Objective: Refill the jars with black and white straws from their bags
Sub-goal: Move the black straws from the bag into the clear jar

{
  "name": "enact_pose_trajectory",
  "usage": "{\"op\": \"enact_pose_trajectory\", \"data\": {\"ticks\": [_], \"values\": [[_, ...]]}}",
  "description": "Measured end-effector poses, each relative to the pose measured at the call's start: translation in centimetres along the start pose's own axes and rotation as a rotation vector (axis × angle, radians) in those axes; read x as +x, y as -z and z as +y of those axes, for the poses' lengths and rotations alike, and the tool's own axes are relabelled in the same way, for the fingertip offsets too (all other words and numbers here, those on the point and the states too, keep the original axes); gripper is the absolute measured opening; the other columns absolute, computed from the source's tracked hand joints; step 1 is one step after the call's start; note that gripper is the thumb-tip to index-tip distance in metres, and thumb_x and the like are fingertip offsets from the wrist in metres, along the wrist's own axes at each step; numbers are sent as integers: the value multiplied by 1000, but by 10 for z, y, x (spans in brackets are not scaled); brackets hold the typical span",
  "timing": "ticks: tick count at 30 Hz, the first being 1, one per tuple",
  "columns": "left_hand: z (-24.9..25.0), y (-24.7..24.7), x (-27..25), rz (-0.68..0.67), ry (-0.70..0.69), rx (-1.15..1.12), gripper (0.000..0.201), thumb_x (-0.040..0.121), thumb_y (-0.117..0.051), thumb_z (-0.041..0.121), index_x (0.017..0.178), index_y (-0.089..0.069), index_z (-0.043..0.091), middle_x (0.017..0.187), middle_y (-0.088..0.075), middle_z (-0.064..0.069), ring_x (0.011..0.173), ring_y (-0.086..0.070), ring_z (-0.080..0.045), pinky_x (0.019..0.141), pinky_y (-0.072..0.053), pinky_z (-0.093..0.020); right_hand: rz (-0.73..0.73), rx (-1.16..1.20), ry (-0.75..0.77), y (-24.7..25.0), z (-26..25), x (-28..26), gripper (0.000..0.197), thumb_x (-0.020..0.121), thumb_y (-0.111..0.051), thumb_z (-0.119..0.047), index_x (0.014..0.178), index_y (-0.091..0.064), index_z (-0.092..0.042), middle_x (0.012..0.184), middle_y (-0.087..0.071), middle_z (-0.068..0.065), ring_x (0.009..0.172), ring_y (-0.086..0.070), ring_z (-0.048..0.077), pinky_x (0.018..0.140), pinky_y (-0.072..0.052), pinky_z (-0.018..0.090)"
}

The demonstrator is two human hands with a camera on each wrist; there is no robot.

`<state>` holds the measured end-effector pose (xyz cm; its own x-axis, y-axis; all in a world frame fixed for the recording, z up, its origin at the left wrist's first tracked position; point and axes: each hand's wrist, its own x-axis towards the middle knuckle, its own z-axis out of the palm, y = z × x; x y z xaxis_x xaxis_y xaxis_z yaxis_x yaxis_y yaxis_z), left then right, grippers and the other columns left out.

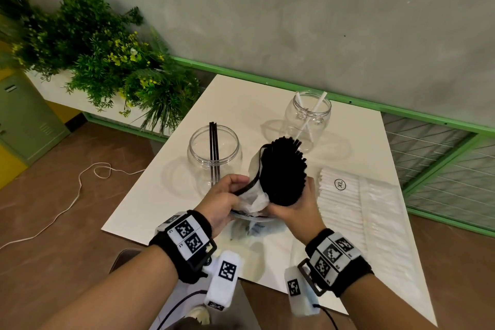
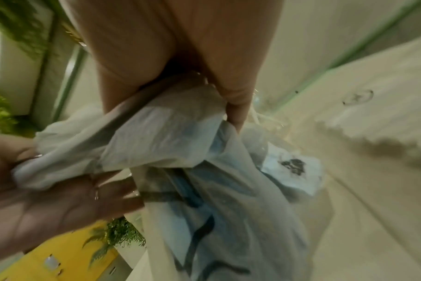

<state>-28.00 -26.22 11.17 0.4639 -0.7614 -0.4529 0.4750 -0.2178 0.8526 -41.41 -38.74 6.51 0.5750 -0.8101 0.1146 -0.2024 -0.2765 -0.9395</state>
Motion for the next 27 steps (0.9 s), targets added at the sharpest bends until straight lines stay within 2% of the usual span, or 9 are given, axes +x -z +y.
{"op": "enact_pose_trajectory", "data": {"ticks": [3, 6, 8, 12, 15, 18, 22, 25, 27], "values": [[0, -2, 6, 54, -32, -23, 56, 74, -26, -26, 101, -56, 14, 101, -65, -8, 81, -61, -22, 60, -48, -29, -23, 18, 68, 13, -2, -5, 93, 46, -86, -41, 127, -47, -18, 113, -42, -14, 110, -49, -1, 94, -41, 13], [-11, 2, 12, 112, -7, 57, 54, 76, -34, -24, 99, -58, 18, 96, -59, -12, 79, -60, -25, 67, -51, -35, -103, 2, -58, 19, 8, -6, 78, 45, -86, -53, 111, -48, -40, 115, -52, 0, 111, -56, 11, 98, -48, 38], [-18, 8, 14, 168, 21, 76, 53, 77, -32, -22, 97, -57, 21, 98, -56, -13, 80, -58, -25, 72, -51, -39, -119, -10, -113, 21, 15, -7, 77, 44, -86, -56, 110, -48, -44, 117, -55, 1, 112, -57, 13, 99, -47, 43], [-14, 10, 12, 133, 64, 85, 41, 81, -30, -12, 96, -53, 18, 89, -56, -10, 76, -55, -21, 68, -51, -34, -148, -76, -132, 25, 17, -2, 95, 55, -89, -43, 135, -43, -23, 117, -46, -5, 114, -48, 7, 104, -40, 29], [-7, 8, 6, 79, 58, 247, 15, 84, -47, 22, 94, -57, 26, 92, -61, -8, 84, -59, -24, 81, -50, -39, -181, -157, -114, 27, 16, -1, 106, 50, -84, -54, 141, -37, -26, 114, -41, -7, 113, -43, 5, 99, -33, 20], [-15, 13, 9, 89, 33, 434, 48, 67, -57, 56, 88, -62, 13, 88, -64, -13, 90, -62, -37, 89, -49, -45, -158, -206, -91, 25, 18, -3, 107, 44, -76, -62, 138, -39, -26, 114, -36, -6, 109, -39, 2, 101, -33, 19], [-21, 14, 15, 189, -25, 381, 24, 69, -52, 33, 79, -59, 12, 80, -56, -12, 77, -53, -23, 82, -50, -44, -24, -293, 20, 22, 24, -11, 101, 46, -78, -54, 134, -41, -23, 134, -20, -5, 108, -33, -7, 103, -38, 26], [-22, 10, 11, 110, -284, 659, 46, 86, -42, 3, 127, -51, 21, 112, -54, -2, 100, -51, -14, 92, -41, -28, -44, -350, 48, 21, 31, -14, 108, 46, -77, -60, 141, -34, -29, 147, -6, -15, 126, -37, 7, 106, -40, 35], [-19, 9, 5, 42, -582, 960, 59, 82, -33, 3, 138, -42, 21, 128, -45, 1, 115, -44, -12, 102, -35, -26, -65, -359, 62, 21, 33, -12, 109, 48, -77, -61, 142, -33, -29, 147, -9, -19, 134, -36, 14, 107, -40, 42]]}}
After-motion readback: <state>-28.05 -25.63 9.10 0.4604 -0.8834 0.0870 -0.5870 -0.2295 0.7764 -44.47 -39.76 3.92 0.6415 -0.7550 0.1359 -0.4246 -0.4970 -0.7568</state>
